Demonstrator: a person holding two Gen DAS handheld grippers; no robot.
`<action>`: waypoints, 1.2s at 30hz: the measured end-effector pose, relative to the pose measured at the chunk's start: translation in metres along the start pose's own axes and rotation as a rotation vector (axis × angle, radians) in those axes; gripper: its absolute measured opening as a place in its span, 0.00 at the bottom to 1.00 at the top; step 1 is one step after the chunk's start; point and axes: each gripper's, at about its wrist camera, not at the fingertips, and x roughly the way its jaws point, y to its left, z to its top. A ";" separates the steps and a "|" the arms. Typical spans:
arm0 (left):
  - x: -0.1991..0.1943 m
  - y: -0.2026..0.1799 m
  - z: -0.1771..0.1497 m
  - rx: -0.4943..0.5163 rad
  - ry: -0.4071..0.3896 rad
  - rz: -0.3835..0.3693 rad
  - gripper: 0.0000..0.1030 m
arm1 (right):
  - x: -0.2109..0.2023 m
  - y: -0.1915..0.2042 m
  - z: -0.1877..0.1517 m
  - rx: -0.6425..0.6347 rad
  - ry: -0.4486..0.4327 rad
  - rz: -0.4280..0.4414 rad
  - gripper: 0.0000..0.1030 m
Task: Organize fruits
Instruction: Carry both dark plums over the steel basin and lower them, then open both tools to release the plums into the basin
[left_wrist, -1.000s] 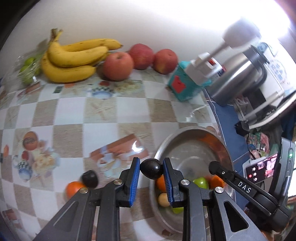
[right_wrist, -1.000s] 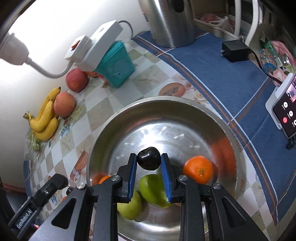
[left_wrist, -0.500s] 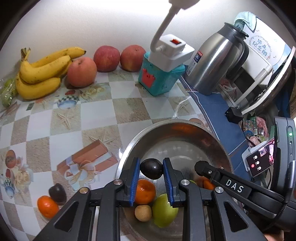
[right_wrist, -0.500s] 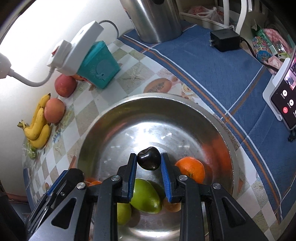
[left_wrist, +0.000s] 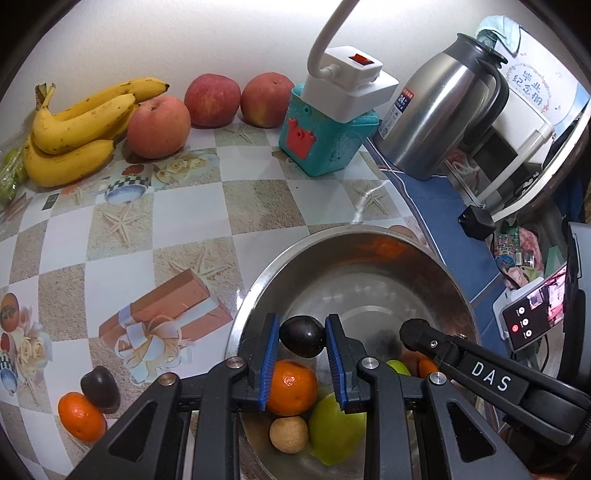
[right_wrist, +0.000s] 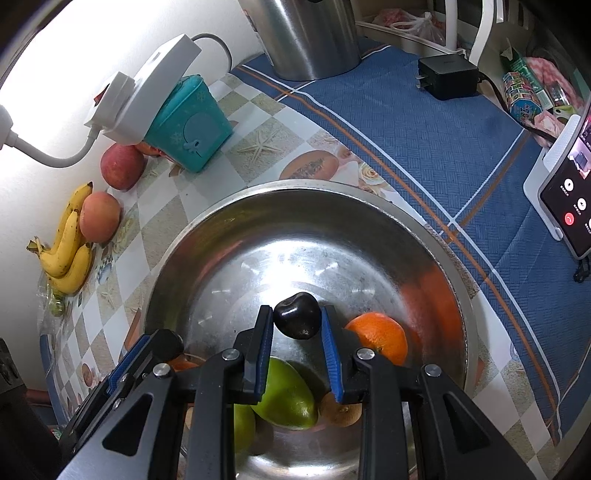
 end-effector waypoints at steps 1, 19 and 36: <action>0.000 0.000 0.000 0.002 0.001 0.000 0.27 | 0.000 0.000 0.000 0.000 0.000 -0.002 0.27; -0.004 -0.005 0.003 0.025 -0.001 0.028 0.35 | 0.004 0.005 0.001 -0.039 -0.009 -0.028 0.40; -0.034 0.005 0.014 -0.018 0.008 0.099 0.51 | -0.025 0.015 0.004 -0.085 -0.052 -0.051 0.46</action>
